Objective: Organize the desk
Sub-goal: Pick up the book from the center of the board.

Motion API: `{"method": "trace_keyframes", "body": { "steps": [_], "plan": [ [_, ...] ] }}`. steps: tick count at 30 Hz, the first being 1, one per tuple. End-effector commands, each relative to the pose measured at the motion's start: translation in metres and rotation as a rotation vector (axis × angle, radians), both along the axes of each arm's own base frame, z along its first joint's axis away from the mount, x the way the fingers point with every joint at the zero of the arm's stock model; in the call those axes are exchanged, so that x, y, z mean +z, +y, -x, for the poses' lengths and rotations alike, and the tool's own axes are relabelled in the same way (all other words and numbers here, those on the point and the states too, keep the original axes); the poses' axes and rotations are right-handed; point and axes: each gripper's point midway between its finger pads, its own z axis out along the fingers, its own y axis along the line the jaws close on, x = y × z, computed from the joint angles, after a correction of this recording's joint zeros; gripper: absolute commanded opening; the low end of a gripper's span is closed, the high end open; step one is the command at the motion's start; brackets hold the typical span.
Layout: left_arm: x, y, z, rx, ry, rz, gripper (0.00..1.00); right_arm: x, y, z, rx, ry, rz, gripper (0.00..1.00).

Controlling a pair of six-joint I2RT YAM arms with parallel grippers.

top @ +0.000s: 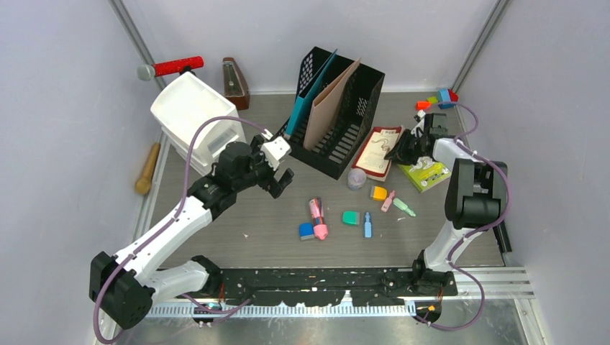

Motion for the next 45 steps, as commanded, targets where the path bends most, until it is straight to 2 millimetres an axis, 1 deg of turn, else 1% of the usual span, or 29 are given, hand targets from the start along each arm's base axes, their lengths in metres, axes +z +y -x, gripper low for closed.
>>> {"method": "trace_keyframes", "body": {
  "steps": [1, 2, 4, 7, 9, 11, 13, 16, 17, 18, 19, 20, 21, 24, 27, 30, 32, 37, 39, 40, 41, 42, 43, 44, 45],
  "plan": [
    [0.018, -0.003, 0.0, -0.023, -0.067, 0.037, 1.0, 0.049, -0.015, -0.019, -0.007, -0.162, 0.093, 0.14],
    [0.018, -0.003, 0.0, -0.022, -0.067, 0.038, 1.0, 0.053, -0.017, -0.019, -0.012, -0.16, 0.107, 0.13],
    [0.019, -0.002, 0.0, -0.022, -0.071, 0.038, 0.99, 0.056, -0.023, -0.018, -0.018, -0.145, 0.143, 0.12],
    [0.02, -0.002, 0.001, -0.023, -0.074, 0.039, 1.0, 0.056, -0.035, -0.016, -0.014, -0.121, 0.216, 0.13],
    [0.02, -0.002, 0.0, -0.024, -0.075, 0.037, 1.0, 0.053, -0.044, -0.013, -0.021, -0.1, 0.272, 0.2],
    [0.02, -0.002, 0.001, -0.024, -0.076, 0.038, 1.0, 0.052, -0.048, -0.013, -0.019, -0.099, 0.297, 0.34],
    [0.019, -0.002, 0.0, -0.025, -0.074, 0.035, 1.0, 0.05, -0.05, -0.013, -0.02, -0.093, 0.305, 0.44],
    [0.019, -0.002, 0.0, -0.024, -0.073, 0.036, 1.0, 0.049, -0.052, -0.016, -0.026, -0.083, 0.312, 0.51],
    [0.019, -0.002, 0.0, -0.025, -0.074, 0.036, 1.0, 0.043, -0.053, -0.016, -0.026, -0.065, 0.316, 0.54],
    [0.019, -0.002, 0.0, -0.026, -0.073, 0.034, 1.0, 0.044, -0.053, -0.019, -0.026, -0.066, 0.32, 0.55],
    [0.019, -0.002, 0.0, -0.025, -0.073, 0.035, 1.0, 0.038, -0.055, -0.019, -0.027, -0.048, 0.325, 0.56],
    [0.019, -0.002, 0.0, -0.025, -0.075, 0.034, 1.0, 0.038, -0.056, -0.021, -0.029, -0.049, 0.329, 0.57],
    [0.019, -0.001, 0.0, -0.024, -0.076, 0.034, 1.0, 0.033, -0.057, -0.022, -0.028, -0.035, 0.331, 0.57],
    [0.019, -0.001, 0.001, -0.026, -0.076, 0.031, 1.0, 0.026, -0.057, -0.026, -0.024, -0.022, 0.333, 0.57],
    [0.017, -0.002, 0.0, -0.027, -0.074, 0.028, 1.0, 0.016, -0.056, -0.028, -0.017, 0.004, 0.338, 0.57],
    [0.016, -0.002, 0.0, -0.029, -0.072, 0.028, 1.0, 0.008, -0.053, -0.029, -0.009, 0.019, 0.322, 0.57],
    [0.016, -0.002, 0.0, -0.029, -0.071, 0.028, 1.0, 0.001, -0.049, -0.03, -0.003, 0.031, 0.305, 0.55],
    [0.018, -0.001, 0.001, -0.03, -0.078, 0.029, 1.0, -0.007, -0.043, -0.033, -0.001, 0.052, 0.273, 0.49],
    [0.018, -0.001, 0.001, -0.029, -0.082, 0.029, 1.0, -0.008, -0.04, -0.034, 0.0, 0.055, 0.255, 0.44],
    [0.019, -0.001, 0.001, -0.029, -0.083, 0.029, 1.0, -0.009, -0.038, -0.034, 0.003, 0.057, 0.246, 0.4],
    [0.019, -0.001, 0.001, -0.03, -0.082, 0.029, 1.0, -0.009, -0.038, -0.034, 0.002, 0.058, 0.243, 0.37],
    [0.018, -0.001, 0.001, -0.029, -0.081, 0.029, 1.0, -0.008, -0.038, -0.034, 0.001, 0.055, 0.243, 0.31],
    [0.019, -0.001, 0.0, -0.029, -0.082, 0.029, 1.0, -0.008, -0.039, -0.034, -0.001, 0.054, 0.245, 0.28],
    [0.018, -0.001, 0.001, -0.03, -0.08, 0.027, 1.0, -0.005, -0.039, -0.035, -0.002, 0.046, 0.247, 0.22],
    [0.018, -0.001, 0.0, -0.028, -0.08, 0.029, 1.0, -0.003, -0.04, -0.035, -0.004, 0.041, 0.249, 0.19]
  ]
}}
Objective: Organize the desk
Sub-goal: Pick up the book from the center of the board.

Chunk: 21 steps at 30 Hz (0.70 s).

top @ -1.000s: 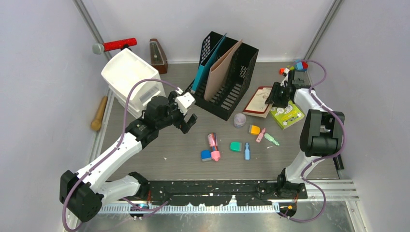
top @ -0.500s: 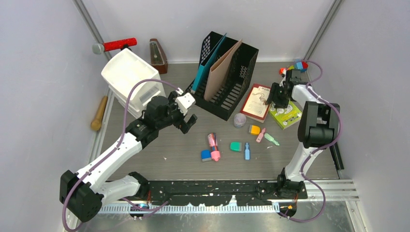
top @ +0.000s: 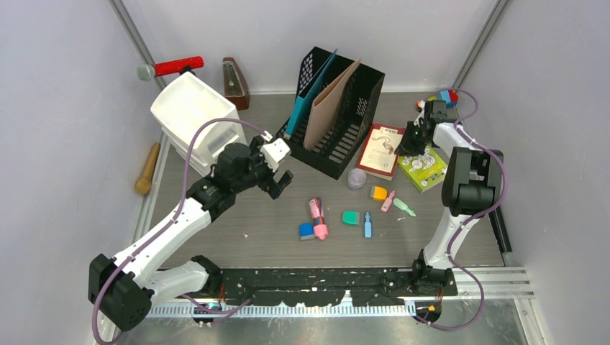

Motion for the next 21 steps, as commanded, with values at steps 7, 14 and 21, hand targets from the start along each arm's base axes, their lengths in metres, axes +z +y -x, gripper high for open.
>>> {"method": "trace_keyframes", "body": {
  "steps": [7, 14, 21],
  "plan": [
    [0.016, -0.003, -0.003, -0.016, -0.062, 0.033, 1.0, 0.038, -0.006, -0.012, -0.009, -0.1, 0.016, 0.01],
    [0.017, -0.003, -0.002, -0.017, -0.064, 0.033, 1.0, 0.075, -0.006, -0.014, -0.02, -0.176, -0.005, 0.0],
    [0.019, -0.004, -0.003, -0.02, -0.073, 0.037, 1.0, 0.108, -0.005, -0.008, -0.019, -0.228, -0.001, 0.0]
  ]
}}
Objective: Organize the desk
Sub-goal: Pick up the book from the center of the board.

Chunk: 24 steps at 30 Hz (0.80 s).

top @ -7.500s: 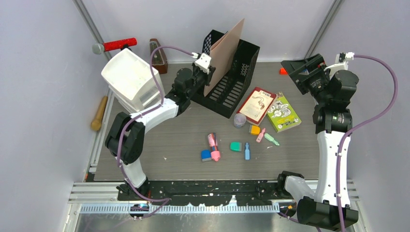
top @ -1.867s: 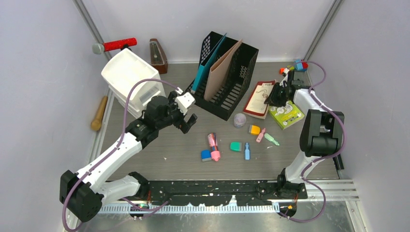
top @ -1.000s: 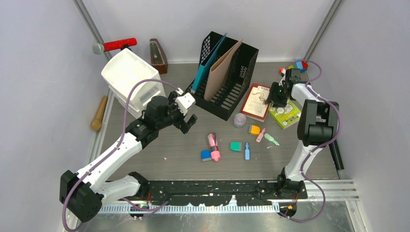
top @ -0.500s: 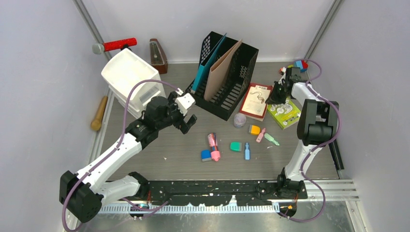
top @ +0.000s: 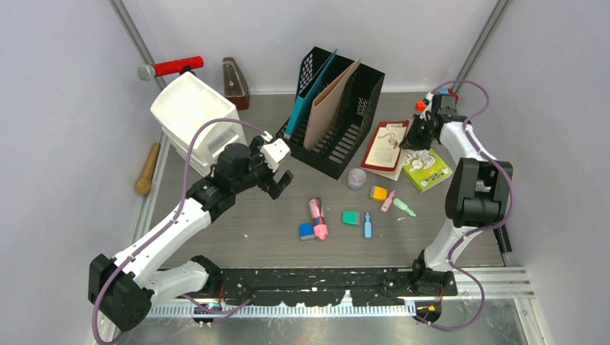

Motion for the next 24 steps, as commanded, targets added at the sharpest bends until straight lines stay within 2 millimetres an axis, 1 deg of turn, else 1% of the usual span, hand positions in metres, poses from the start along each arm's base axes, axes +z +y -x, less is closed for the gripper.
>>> {"method": "trace_keyframes", "body": {
  "steps": [1, 2, 4, 5, 6, 7, 8, 9, 10, 12, 14, 15, 18, 19, 24],
  "plan": [
    [0.019, -0.004, -0.004, -0.018, -0.069, 0.037, 1.0, 0.07, -0.002, -0.008, -0.006, -0.163, 0.011, 0.0],
    [0.02, -0.004, -0.004, -0.018, -0.069, 0.037, 1.0, 0.074, -0.002, -0.007, -0.007, -0.169, 0.018, 0.0],
    [0.021, -0.006, -0.006, -0.02, -0.071, 0.036, 1.0, 0.09, -0.004, -0.002, -0.008, -0.201, 0.036, 0.0],
    [0.022, -0.006, -0.007, -0.021, -0.072, 0.036, 1.0, 0.094, -0.005, 0.0, -0.005, -0.207, 0.044, 0.0],
    [0.024, -0.007, -0.008, -0.023, -0.076, 0.038, 1.0, 0.101, -0.006, 0.002, -0.008, -0.224, 0.055, 0.0],
    [0.024, -0.009, -0.01, -0.028, -0.078, 0.04, 1.0, 0.104, -0.006, 0.004, -0.007, -0.228, 0.06, 0.0],
    [0.026, -0.012, -0.012, -0.032, -0.078, 0.044, 1.0, 0.11, -0.007, 0.007, -0.009, -0.242, 0.069, 0.0],
    [0.025, -0.015, -0.014, -0.04, -0.071, 0.047, 1.0, 0.112, -0.007, 0.009, -0.006, -0.246, 0.075, 0.0],
    [0.029, -0.02, -0.016, -0.048, -0.068, 0.059, 1.0, 0.117, -0.008, 0.011, -0.006, -0.259, 0.081, 0.0],
    [0.032, -0.031, -0.02, -0.067, -0.037, 0.087, 1.0, 0.122, -0.007, 0.016, -0.002, -0.272, 0.085, 0.0],
    [0.037, -0.046, -0.024, -0.092, 0.006, 0.125, 0.98, 0.125, -0.004, 0.021, 0.008, -0.28, 0.077, 0.0],
    [0.037, -0.054, -0.027, -0.105, 0.034, 0.143, 0.97, 0.123, -0.001, 0.024, 0.015, -0.276, 0.066, 0.01],
    [0.041, -0.081, -0.035, -0.131, 0.107, 0.193, 0.95, 0.132, 0.005, 0.034, 0.026, -0.298, 0.039, 0.0],
    [0.036, -0.092, -0.039, -0.142, 0.142, 0.199, 0.95, 0.135, 0.01, 0.04, 0.04, -0.307, 0.02, 0.0],
    [0.029, -0.141, -0.045, -0.178, 0.274, 0.273, 0.95, 0.148, 0.029, 0.06, 0.097, -0.347, -0.056, 0.0]
  ]
}}
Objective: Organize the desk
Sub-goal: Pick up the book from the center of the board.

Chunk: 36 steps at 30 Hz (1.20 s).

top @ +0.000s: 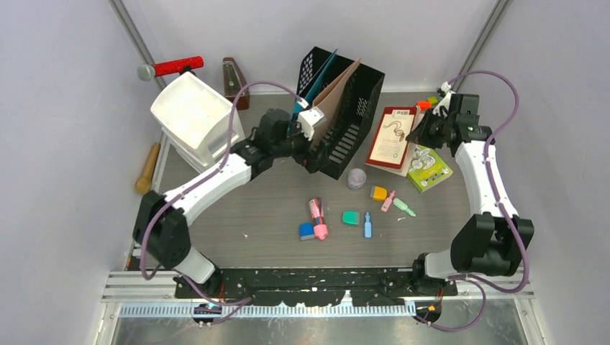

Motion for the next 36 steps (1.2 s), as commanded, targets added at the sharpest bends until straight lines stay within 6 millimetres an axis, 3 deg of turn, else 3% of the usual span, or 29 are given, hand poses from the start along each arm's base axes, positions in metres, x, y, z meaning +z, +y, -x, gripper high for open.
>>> {"method": "trace_keyframes", "body": {
  "steps": [1, 5, 10, 19, 28, 36],
  "plan": [
    [0.017, -0.049, 0.001, -0.054, 0.102, 0.144, 0.95, 0.04, 0.024, 0.017, 0.095, -0.124, -0.082, 0.0],
    [0.004, -0.073, -0.01, -0.038, 0.188, 0.201, 0.94, 0.041, 0.038, 0.031, 0.165, -0.127, -0.126, 0.0],
    [-0.012, -0.088, -0.016, -0.038, 0.251, 0.243, 0.93, 0.036, 0.057, 0.048, 0.254, -0.129, -0.202, 0.0],
    [-0.024, -0.099, 0.002, -0.123, 0.347, 0.307, 0.96, 0.025, 0.081, 0.066, 0.377, -0.15, -0.318, 0.0],
    [-0.044, -0.097, 0.007, -0.097, 0.401, 0.345, 1.0, 0.022, 0.09, 0.076, 0.42, -0.17, -0.364, 0.0],
    [-0.037, -0.107, 0.025, -0.19, 0.481, 0.439, 1.0, 0.021, 0.099, 0.086, 0.477, -0.174, -0.414, 0.0]
  ]
}}
